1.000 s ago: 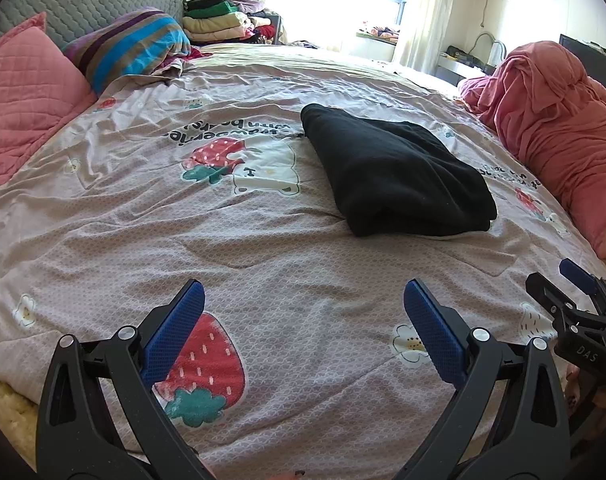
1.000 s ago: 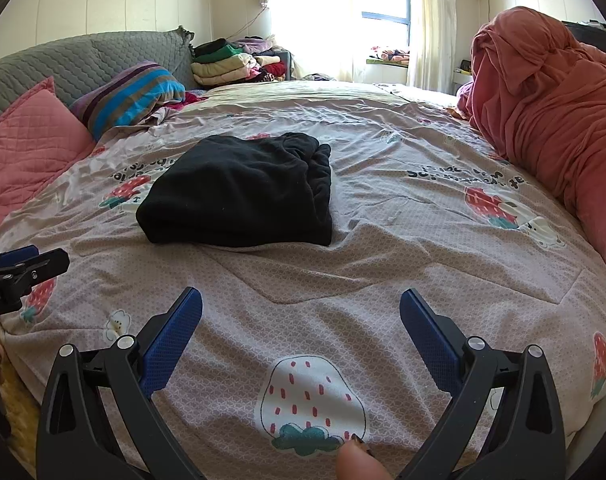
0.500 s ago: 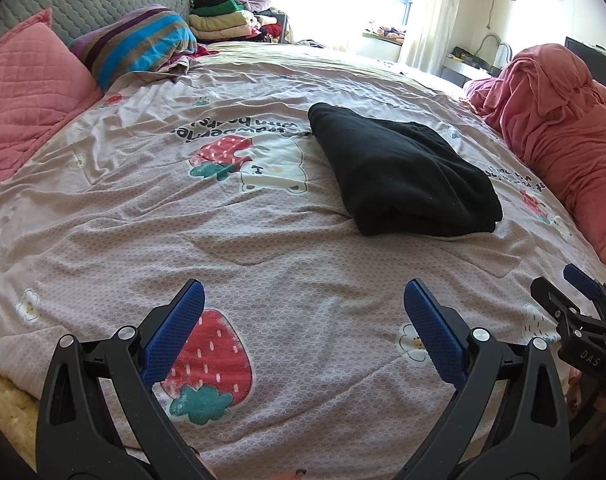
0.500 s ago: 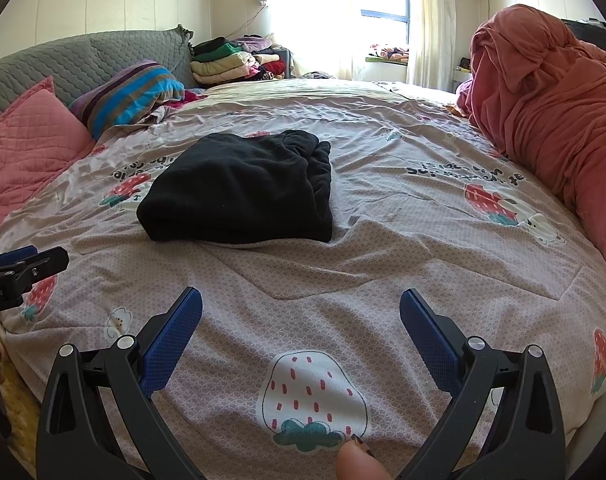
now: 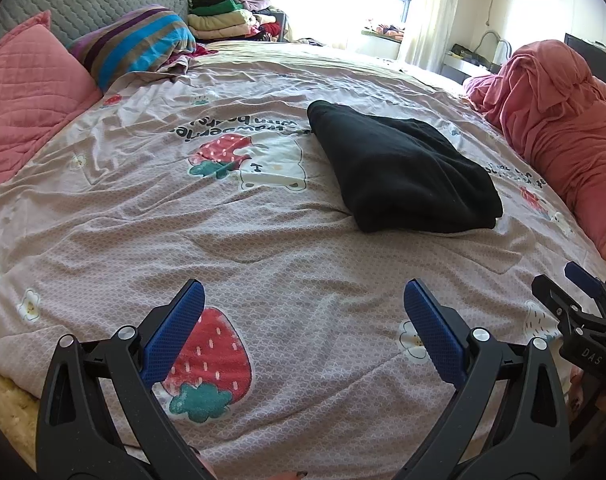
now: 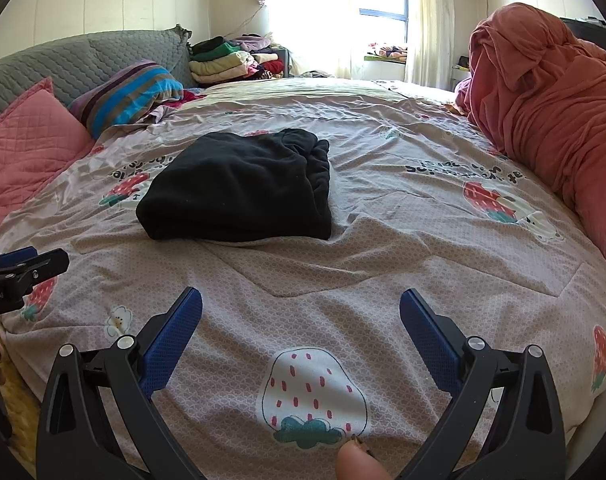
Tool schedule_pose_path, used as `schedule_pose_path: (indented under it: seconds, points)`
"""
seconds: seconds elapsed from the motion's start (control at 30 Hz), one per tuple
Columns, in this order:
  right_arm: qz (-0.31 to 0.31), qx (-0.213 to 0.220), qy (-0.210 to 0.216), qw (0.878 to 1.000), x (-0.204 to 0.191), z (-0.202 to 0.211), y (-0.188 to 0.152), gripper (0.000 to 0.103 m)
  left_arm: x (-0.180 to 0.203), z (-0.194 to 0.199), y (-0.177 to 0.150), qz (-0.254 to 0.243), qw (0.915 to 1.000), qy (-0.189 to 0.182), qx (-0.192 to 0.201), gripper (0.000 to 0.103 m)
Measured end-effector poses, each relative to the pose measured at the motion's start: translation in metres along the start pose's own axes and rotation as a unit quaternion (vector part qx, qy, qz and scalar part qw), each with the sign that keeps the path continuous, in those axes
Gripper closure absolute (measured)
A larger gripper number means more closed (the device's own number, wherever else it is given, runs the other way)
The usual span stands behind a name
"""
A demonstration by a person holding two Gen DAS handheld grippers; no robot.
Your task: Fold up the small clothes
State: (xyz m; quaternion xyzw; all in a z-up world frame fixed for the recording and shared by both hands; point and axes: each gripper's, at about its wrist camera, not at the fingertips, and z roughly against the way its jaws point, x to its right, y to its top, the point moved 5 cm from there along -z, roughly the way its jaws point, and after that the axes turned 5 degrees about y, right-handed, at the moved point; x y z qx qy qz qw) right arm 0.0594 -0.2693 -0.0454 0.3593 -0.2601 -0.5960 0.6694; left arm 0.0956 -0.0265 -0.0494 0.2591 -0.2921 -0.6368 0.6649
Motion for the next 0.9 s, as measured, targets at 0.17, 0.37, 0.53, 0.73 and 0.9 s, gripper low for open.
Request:
schedule_pose_path:
  seconds: [0.17, 0.37, 0.53, 0.73, 0.9]
  points:
    - [-0.004, -0.002, -0.002, 1.0, 0.001, 0.0, -0.002, 0.004, 0.0, 0.0, -0.001, 0.001, 1.0, 0.003, 0.0, 0.009]
    - [-0.02, -0.005, -0.015, 1.0, 0.009, 0.001, -0.003, 0.004, 0.001, -0.002, -0.003, 0.0, 0.9999, -0.012, -0.011, 0.009]
    - [-0.076, -0.011, -0.068, 0.995, 0.043, 0.007, -0.008, 0.005, 0.001, 0.001, -0.005, -0.008, 0.9999, -0.003, -0.009, 0.009]
    - [-0.238, -0.018, -0.264, 0.935, 0.193, 0.055, -0.04, 0.005, -0.051, 0.0, 0.013, 0.072, 0.9972, 0.015, -0.013, 0.009]
    - [-0.379, -0.033, -0.442, 0.812, 0.34, 0.14, -0.104, 0.005, -0.158, -0.006, 0.046, 0.174, 0.9804, 0.092, -0.008, 0.009]
